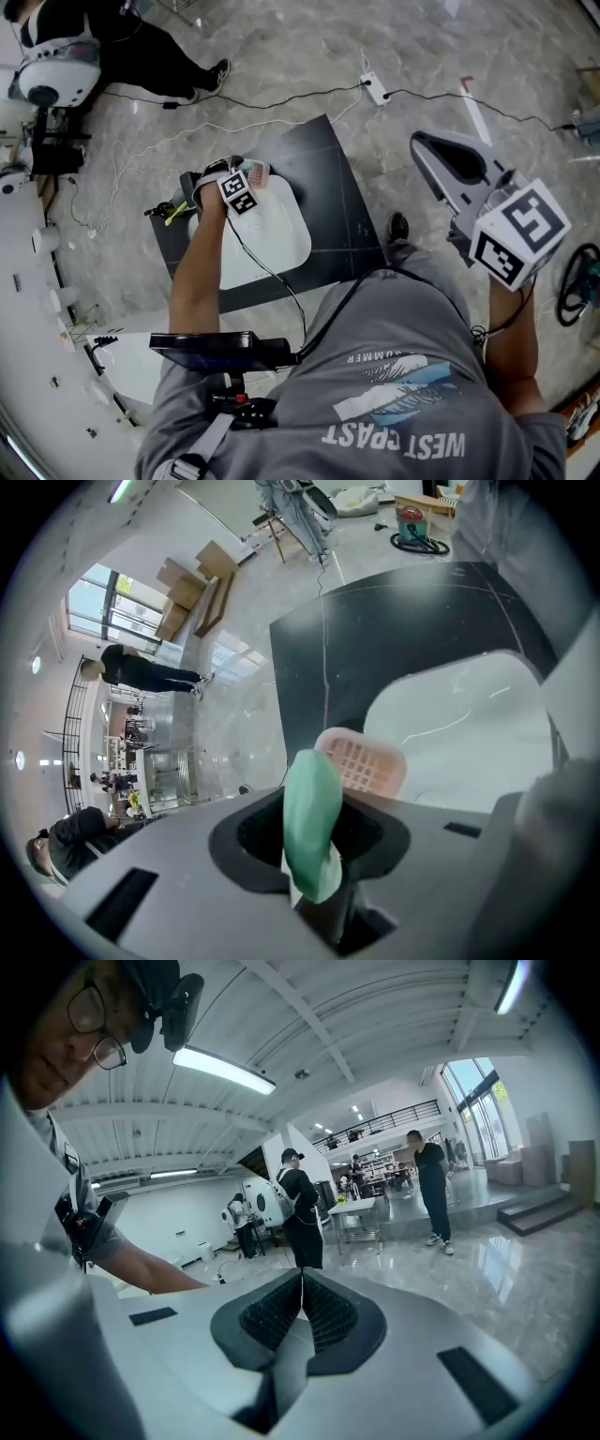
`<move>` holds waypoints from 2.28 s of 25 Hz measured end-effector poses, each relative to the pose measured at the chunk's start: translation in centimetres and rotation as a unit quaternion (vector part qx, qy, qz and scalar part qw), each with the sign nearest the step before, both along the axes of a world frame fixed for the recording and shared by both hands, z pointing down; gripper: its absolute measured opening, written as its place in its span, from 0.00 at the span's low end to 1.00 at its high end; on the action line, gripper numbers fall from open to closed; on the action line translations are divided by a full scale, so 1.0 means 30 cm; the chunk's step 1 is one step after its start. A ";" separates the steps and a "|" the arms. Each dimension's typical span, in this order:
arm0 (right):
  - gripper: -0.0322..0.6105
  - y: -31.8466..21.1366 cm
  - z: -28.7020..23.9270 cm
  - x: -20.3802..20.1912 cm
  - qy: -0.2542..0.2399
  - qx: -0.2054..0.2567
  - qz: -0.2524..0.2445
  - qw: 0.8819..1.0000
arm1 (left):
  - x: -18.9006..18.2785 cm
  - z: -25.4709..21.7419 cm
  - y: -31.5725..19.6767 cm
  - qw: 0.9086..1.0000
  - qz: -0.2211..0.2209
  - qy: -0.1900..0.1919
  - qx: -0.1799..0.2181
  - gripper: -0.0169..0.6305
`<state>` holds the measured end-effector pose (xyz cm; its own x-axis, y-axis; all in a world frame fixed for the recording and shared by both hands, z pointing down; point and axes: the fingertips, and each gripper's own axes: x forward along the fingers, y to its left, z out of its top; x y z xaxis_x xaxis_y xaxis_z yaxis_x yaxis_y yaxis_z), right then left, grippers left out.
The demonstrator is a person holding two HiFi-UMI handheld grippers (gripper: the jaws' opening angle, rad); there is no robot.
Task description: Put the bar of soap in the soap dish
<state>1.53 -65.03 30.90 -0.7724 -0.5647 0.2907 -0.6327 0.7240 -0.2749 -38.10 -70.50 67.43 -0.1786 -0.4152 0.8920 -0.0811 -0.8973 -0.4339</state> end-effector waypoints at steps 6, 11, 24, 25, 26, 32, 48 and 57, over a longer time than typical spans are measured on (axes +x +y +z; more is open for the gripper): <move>0.06 -0.025 0.022 0.021 0.008 -0.009 0.001 1.000 | -0.009 0.046 -0.002 0.999 0.029 -0.027 -0.013 0.20; 0.06 -0.040 0.039 0.021 0.010 -0.015 -0.002 1.000 | -0.020 0.077 0.001 0.997 0.052 -0.051 -0.017 0.20; 0.06 -0.054 0.064 0.001 0.012 -0.027 -0.008 1.000 | -0.040 0.110 0.035 0.998 0.043 -0.043 -0.025 0.20; 0.06 -0.054 0.063 -0.001 0.013 -0.027 -0.008 1.000 | -0.036 0.110 0.037 0.998 0.043 -0.041 -0.025 0.20; 0.06 -0.054 0.063 -0.003 0.013 -0.028 -0.009 0.999 | -0.032 0.110 0.039 0.998 0.044 -0.039 -0.026 0.20; 0.06 -0.051 0.068 -0.007 0.013 -0.030 -0.008 0.999 | -0.022 0.111 0.038 0.998 0.046 -0.034 -0.025 0.20; 0.06 -0.027 0.074 -0.012 0.010 -0.030 -0.002 0.999 | -0.001 0.099 0.055 0.998 0.048 -0.015 -0.027 0.20; 0.06 0.000 0.064 -0.017 0.008 -0.027 -0.002 1.000 | -0.002 0.068 0.067 0.999 0.048 -0.015 -0.020 0.20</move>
